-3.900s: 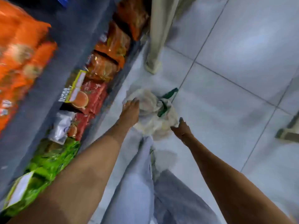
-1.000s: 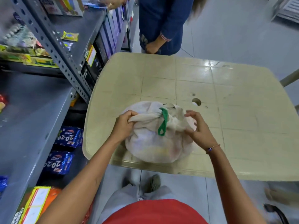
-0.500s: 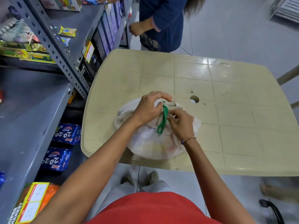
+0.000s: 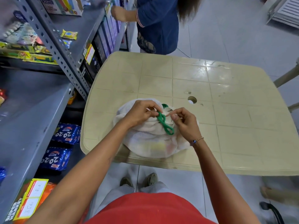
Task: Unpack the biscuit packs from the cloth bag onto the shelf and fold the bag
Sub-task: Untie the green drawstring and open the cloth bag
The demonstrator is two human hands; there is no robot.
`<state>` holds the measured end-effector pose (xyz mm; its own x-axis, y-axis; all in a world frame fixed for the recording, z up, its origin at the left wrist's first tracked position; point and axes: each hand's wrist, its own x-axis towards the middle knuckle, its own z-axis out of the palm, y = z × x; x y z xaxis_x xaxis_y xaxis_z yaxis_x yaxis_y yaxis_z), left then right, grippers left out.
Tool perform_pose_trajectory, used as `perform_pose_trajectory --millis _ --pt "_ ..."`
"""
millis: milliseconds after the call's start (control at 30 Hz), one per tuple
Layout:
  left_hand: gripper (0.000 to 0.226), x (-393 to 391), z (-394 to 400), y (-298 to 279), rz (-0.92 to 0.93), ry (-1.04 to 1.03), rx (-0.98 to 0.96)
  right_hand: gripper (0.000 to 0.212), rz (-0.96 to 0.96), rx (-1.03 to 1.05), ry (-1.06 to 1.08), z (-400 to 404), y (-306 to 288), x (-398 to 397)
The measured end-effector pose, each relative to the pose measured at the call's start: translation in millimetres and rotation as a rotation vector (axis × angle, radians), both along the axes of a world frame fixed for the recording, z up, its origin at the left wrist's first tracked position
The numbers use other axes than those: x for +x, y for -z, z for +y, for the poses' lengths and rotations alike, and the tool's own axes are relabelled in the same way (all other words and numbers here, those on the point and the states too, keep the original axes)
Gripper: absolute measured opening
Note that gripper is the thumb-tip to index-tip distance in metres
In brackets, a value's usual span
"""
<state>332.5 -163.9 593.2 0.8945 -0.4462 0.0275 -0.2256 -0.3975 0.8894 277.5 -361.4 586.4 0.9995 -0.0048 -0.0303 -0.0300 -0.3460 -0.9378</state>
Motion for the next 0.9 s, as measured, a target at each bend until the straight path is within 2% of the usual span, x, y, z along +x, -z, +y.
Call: perform_pose_trajectory --millis 67,100,200,300,367,500,633,767,900 --pt "0.018 -2 3 4 -0.085 -0.069 -0.071 0.021 0.144 -0.087 -0.123 -7 -1 1" --pt "0.017 -3 4 5 -0.12 -0.084 -0.091 0.024 0.148 -0.1 -0.108 -9 -2 2" --pt "0.015 -4 5 5 -0.193 -0.095 -0.123 0.013 -0.022 -0.074 0.016 -2 -7 14" --pt "0.016 -7 5 4 -0.226 -0.087 -0.093 0.02 0.027 -0.159 -0.136 11 -8 25" --pt "0.017 -10 6 7 -0.18 -0.097 -0.087 0.015 0.022 -0.196 -0.133 17 -5 27" --pt "0.013 -17 4 -1 0.198 -0.127 -0.229 0.016 -0.146 -0.279 -0.047 20 1 21" --pt "0.024 -17 -4 -2 0.103 -0.071 0.143 0.011 -0.227 -0.359 -0.015 21 7 19" --pt "0.018 -17 -3 1 0.127 -0.149 -0.02 0.017 -0.146 -0.285 -0.003 19 10 19" --pt "0.021 -22 3 7 0.195 -0.144 -0.063 0.017 -0.113 -0.424 -0.106 17 9 24"
